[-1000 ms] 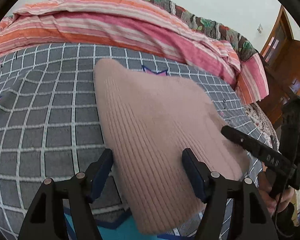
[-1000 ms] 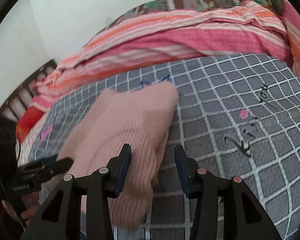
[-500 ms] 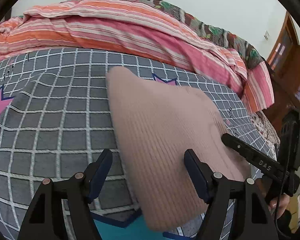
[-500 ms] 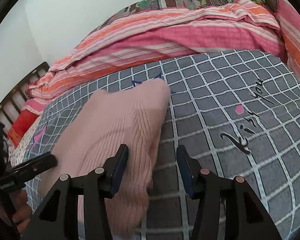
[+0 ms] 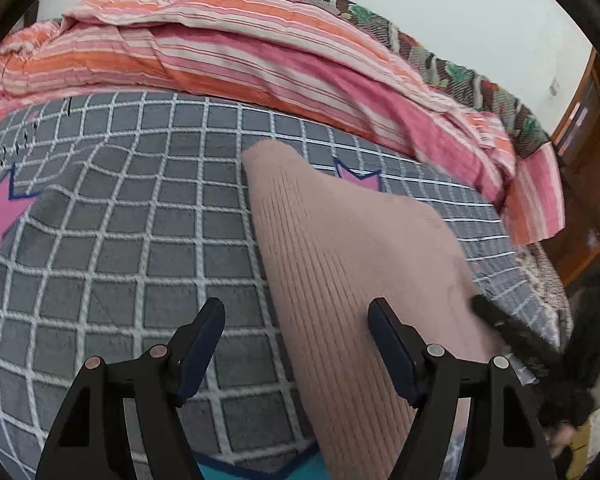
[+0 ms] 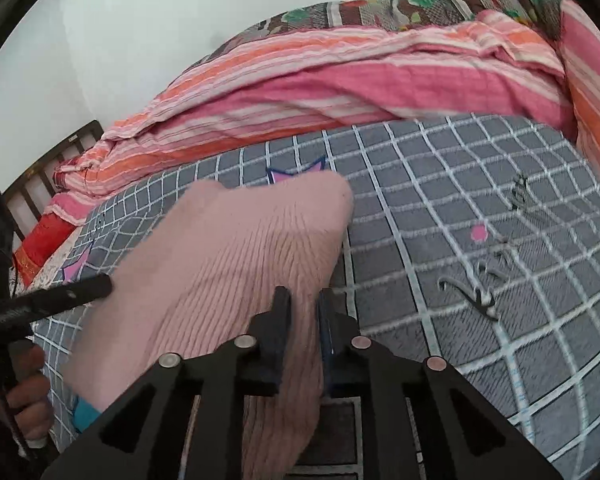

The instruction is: Fold small clothes

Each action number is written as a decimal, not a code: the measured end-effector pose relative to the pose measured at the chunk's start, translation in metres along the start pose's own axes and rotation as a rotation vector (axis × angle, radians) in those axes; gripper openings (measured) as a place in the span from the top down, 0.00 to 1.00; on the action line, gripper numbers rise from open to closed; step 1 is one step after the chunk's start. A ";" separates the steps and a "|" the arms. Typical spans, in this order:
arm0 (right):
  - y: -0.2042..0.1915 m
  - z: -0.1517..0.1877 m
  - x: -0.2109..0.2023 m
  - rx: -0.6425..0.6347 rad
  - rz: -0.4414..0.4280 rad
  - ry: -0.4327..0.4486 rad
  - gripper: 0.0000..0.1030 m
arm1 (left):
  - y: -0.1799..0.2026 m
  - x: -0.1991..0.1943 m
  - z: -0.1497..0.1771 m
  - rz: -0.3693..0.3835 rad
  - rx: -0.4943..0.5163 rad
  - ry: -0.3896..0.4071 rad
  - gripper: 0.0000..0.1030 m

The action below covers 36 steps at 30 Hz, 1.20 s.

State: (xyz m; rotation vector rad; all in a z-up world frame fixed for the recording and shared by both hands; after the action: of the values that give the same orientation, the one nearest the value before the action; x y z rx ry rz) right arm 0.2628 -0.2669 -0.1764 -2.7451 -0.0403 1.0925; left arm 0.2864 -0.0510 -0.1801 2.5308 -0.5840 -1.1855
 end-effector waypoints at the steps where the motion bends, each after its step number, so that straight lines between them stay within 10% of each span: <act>1: -0.004 -0.009 -0.004 -0.004 0.001 0.019 0.85 | -0.001 0.002 -0.002 -0.009 0.010 -0.004 0.29; 15: 0.015 -0.005 0.049 -0.048 0.163 -0.039 0.65 | -0.005 0.036 0.007 -0.069 0.076 -0.013 0.19; 25: -0.004 -0.042 0.025 -0.006 0.018 0.019 0.63 | -0.018 0.032 -0.018 -0.042 0.012 -0.003 0.23; 36: -0.006 -0.020 0.059 -0.062 0.072 -0.064 0.62 | -0.019 0.046 -0.020 -0.080 0.047 -0.009 0.21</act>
State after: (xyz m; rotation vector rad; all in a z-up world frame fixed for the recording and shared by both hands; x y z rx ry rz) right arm 0.3194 -0.2584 -0.2010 -2.7858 0.0166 1.2178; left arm 0.3332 -0.0541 -0.2059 2.6118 -0.5228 -1.2247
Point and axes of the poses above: each gripper's, at about its wrist camera, not at the fingertips, and x roughly the way its jaws point, y to its right, z to its underside, the point moved 9 cm from there along x, roughly the way its jaws point, and after that the axes turned 9 degrees about z, right-handed, at the moved point
